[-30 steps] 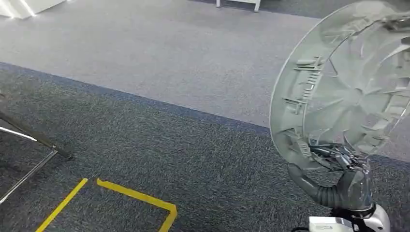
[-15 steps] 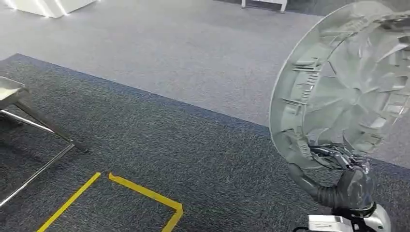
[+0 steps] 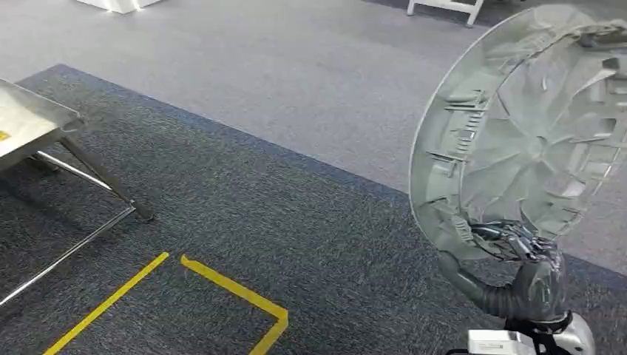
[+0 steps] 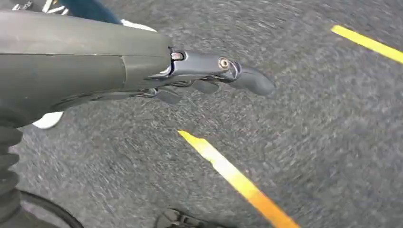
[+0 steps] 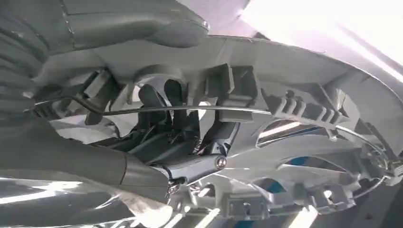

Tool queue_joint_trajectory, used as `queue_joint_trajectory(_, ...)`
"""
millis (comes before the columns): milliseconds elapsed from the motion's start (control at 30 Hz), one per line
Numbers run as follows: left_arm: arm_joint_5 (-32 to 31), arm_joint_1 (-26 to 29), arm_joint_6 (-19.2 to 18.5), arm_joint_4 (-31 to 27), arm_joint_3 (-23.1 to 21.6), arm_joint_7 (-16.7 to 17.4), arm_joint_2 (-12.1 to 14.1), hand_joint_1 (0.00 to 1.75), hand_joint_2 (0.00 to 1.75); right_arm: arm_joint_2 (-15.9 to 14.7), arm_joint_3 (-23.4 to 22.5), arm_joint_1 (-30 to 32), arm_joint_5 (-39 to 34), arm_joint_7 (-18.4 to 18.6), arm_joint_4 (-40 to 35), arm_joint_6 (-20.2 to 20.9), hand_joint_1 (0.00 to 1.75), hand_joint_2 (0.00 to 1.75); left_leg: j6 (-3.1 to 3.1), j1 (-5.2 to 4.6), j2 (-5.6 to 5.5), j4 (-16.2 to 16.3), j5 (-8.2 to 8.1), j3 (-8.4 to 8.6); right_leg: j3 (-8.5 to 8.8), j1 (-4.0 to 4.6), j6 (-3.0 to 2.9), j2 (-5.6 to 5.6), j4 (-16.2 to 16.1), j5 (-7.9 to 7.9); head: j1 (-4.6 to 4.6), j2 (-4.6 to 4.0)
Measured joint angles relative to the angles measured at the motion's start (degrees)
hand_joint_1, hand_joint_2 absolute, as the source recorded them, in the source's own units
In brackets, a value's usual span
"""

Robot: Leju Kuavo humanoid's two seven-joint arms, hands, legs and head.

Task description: Take the parts from the cabinet and place them on the table.

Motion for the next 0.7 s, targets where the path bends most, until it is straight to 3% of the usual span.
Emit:
queue_joint_trajectory(67,-0.2,-0.1,0.0,0.0,0.2,0.0,-0.2,0.0,1.75,-0.1,0.0,0.2,0.1,0.0,0.0,0.0,1.75,1.75,0.17,-0.07,-0.59,0.0,-0.1,-0.05,-4.67,-0.03,0.28,0.99,9.3,-4.02,0.17,0.0)
queue_joint_trajectory(100,-0.3,-0.1,-0.1,0.0,0.3,0.0,-0.2,0.0,1.75,-0.1,0.0,0.2,0.1,0.0,0.0,0.0,1.75,1.75,0.18,-0.12,-0.9,0.0,-0.12,-0.03,-6.68,-0.01,0.37,1.12,12.9,-5.05,0.17,0.0)
queue_joint_trajectory(133,-0.3,-0.1,-0.1,0.0,0.4,0.0,-0.2,0.0,1.75,-0.1,0.0,0.2,0.1,0.0,0.0,0.0,1.75,1.75,0.19,-0.14,-1.11,0.1,-0.12,0.0,-7.46,-0.02,0.39,1.16,14.1,-4.96,0.17,0.0)
queue_joint_trajectory(267,-0.3,-0.1,-0.1,0.0,0.4,0.0,-0.2,0.0,1.75,-0.1,0.0,0.2,0.1,0.0,0.0,0.0,1.75,1.75,0.18,-0.14,-1.16,0.1,-0.12,0.01,-7.56,-0.02,0.39,1.17,14.1,-4.81,0.17,0.0)
queue_joint_trajectory(300,-0.3,-0.1,-0.1,0.0,0.4,0.0,-0.2,0.0,1.75,-0.1,0.0,0.2,0.1,0.0,0.0,0.0,1.75,1.75,0.18,-0.14,-1.34,0.1,-0.13,0.06,-7.56,-0.03,0.39,1.17,13.8,-4.09,0.15,0.0)
queue_joint_trajectory(333,-0.3,-0.1,-0.1,0.0,0.4,0.0,-0.2,0.0,1.75,-0.1,0.0,0.2,0.1,0.0,0.0,0.0,1.75,1.75,0.16,-0.13,-1.74,0.1,-0.16,0.13,-6.82,-0.03,0.32,1.18,11.6,-2.21,0.17,0.0)
queue_joint_trajectory(367,-0.5,-0.3,-0.1,0.0,0.4,0.0,-0.3,0.0,1.75,-0.1,0.0,0.2,0.1,0.1,0.0,0.0,1.75,1.75,-0.55,-0.47,-3.26,0.4,-0.51,0.21,0.32,-0.23,0.07,3.98,-3.3,3.68,0.2,0.0)
queue_joint_trajectory(467,-0.9,-0.2,0.0,0.0,0.7,-0.1,-0.3,0.0,1.75,-0.1,0.0,0.3,0.1,0.0,0.0,0.0,1.75,1.75,-1.33,-0.01,-4.08,0.4,-0.09,-0.24,0.58,0.03,-0.51,3.31,-3.4,3.79,0.09,0.02)
queue_joint_trajectory(500,-1.1,-0.2,0.0,0.0,0.8,-0.1,-0.3,0.0,1.75,-0.1,0.0,0.3,0.1,0.0,0.0,0.0,1.75,1.75,-1.66,-0.1,-4.4,0.5,-0.24,-0.22,0.73,-0.19,-0.96,2.93,-3.8,3.98,0.06,0.02)
queue_joint_trajectory(533,-1.1,-0.3,0.0,0.0,0.9,-0.1,-0.2,0.0,1.75,-0.1,0.0,0.2,0.1,0.0,0.0,0.0,1.75,1.75,-1.92,-0.06,-3.34,1.1,-0.91,-0.31,0.96,-0.35,-1.28,2.33,-4.0,4.12,0.11,0.0)
queue_joint_trajectory(567,-1.2,-0.3,0.1,0.0,1.0,-0.2,-0.2,0.0,1.75,-0.1,0.0,0.3,0.1,0.0,0.0,0.0,1.75,1.75,-2.24,-0.15,-1.96,3.3,-2.56,-1.22,1.11,-0.31,-1.62,1.97,-4.0,3.97,-0.42,0.02)
queue_joint_trajectory(600,-1.4,-0.5,0.1,0.0,1.1,-0.2,-0.2,0.0,1.75,-0.1,0.0,0.3,0.1,0.0,0.0,0.0,1.75,1.75,-2.48,0.01,-1.44,7.4,-4.8,-2.99,1.17,-0.24,-1.84,1.48,-4.0,3.86,-0.39,0.0)
queue_joint_trajectory(667,-1.7,-0.6,0.3,0.0,1.4,-0.2,-0.2,0.0,1.75,-0.1,0.0,0.3,0.1,0.0,0.0,0.0,1.75,1.75,-2.77,0.2,-1.22,15.7,-8.19,-6.78,1.26,-0.13,-2.02,0.52,-4.0,3.72,-0.39,0.0)
queue_joint_trajectory(700,-1.8,-0.5,0.3,0.0,1.5,-0.3,-0.2,0.0,1.75,-0.1,0.0,0.4,0.1,0.1,0.0,0.0,1.75,1.75,-2.86,0.26,-1.18,17.6,-8.33,-7.67,1.33,-0.13,-2.03,0.16,-4.0,3.67,-0.44,0.0)
